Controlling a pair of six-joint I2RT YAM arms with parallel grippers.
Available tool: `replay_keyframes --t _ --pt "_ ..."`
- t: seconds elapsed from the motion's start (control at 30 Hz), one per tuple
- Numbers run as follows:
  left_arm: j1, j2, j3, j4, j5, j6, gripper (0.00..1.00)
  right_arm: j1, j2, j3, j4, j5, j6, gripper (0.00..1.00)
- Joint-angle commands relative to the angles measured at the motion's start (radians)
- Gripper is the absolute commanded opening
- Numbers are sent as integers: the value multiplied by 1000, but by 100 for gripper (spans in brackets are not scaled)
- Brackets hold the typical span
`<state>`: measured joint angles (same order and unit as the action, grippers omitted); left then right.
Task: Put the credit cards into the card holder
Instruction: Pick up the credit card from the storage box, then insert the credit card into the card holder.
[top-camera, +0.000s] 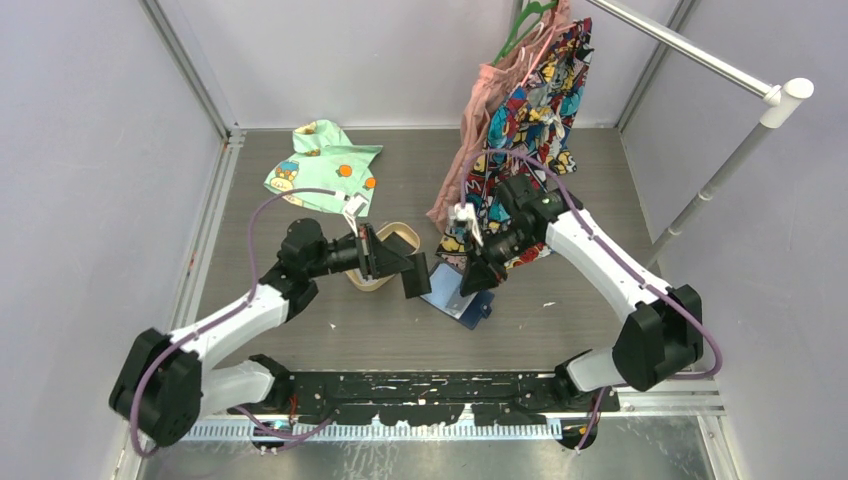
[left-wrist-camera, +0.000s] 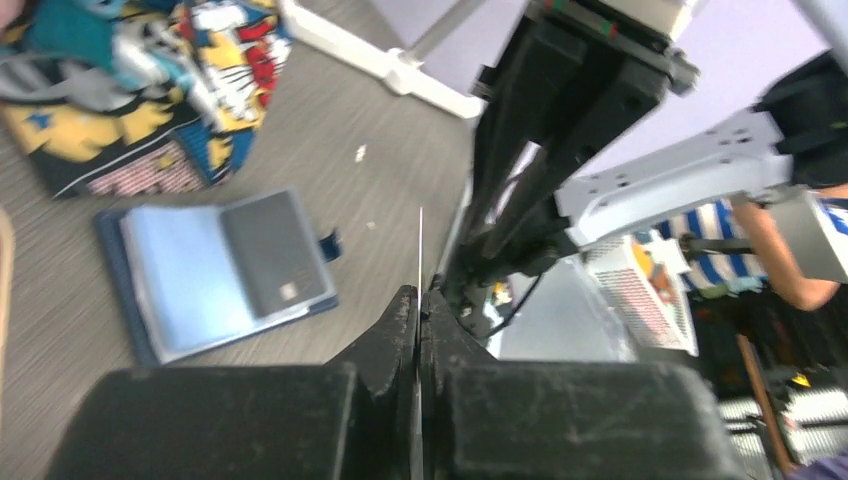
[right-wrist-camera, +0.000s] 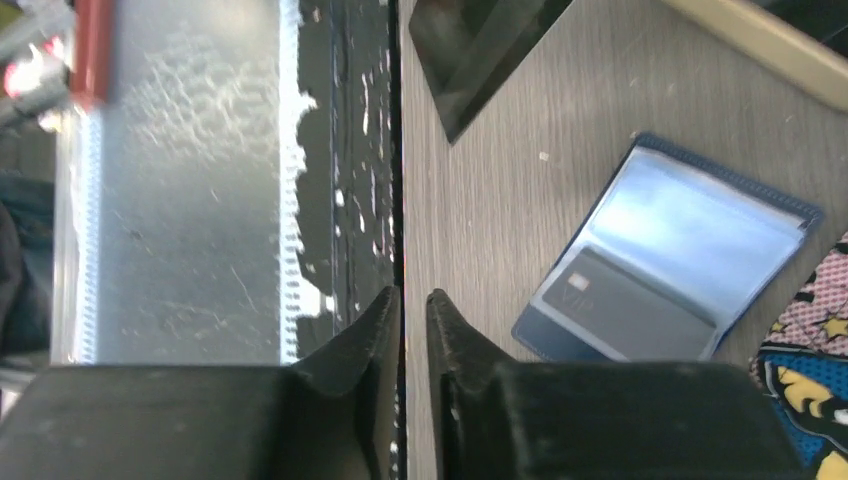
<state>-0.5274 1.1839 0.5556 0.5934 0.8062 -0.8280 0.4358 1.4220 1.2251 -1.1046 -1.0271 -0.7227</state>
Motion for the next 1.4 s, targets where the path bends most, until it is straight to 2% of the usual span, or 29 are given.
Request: replay_keyframes --t 0.0,0.1,0.2,0.43,0.9,1.2,1.37 --pt "4 -114 -40 -341 -199 184 0 107 -28 -102 -16 175 -216 18" --pt "2 -121 -65 -353 -226 171 0 257 1 -194 138 341 -137 15" --pt "2 -127 -82 -355 -248 159 0 341 26 -272 305 497 -44 14" --pt "1 -135 -127 -345 -300 158 0 400 53 -418 605 731 72 13" --pt "2 -78 -137 -269 -290 127 0 437 69 -437 628 815 51 13" --pt "2 -53 -133 -244 -264 121 0 437 33 -469 613 967 13 14" --pt "-1 -8 -113 -205 -228 110 0 377 2 -471 608 998 22 13"
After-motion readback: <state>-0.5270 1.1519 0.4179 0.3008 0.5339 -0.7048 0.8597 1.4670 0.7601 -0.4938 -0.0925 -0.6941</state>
